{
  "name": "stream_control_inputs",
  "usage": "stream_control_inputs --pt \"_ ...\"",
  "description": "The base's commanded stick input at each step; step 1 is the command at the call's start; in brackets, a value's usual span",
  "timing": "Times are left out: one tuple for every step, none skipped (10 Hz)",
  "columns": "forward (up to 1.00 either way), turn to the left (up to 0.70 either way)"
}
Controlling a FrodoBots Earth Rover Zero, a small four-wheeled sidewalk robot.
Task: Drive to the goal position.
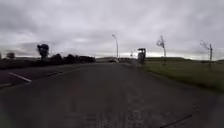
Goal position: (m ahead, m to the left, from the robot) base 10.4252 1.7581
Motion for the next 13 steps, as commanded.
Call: stream_control_inputs --pt "1.00 0.00" --pt "1.00 0.00" --pt "1.00 0.00" --pt "1.00 0.00" --pt "1.00 0.00" --pt "1.00 0.00" --pt "1.00 0.00" --pt "1.00 0.00" --pt "1.00 0.00" --pt "1.00 0.00" --pt "1.00 0.00" --pt "1.00 0.00" --pt "1.00 0.00"
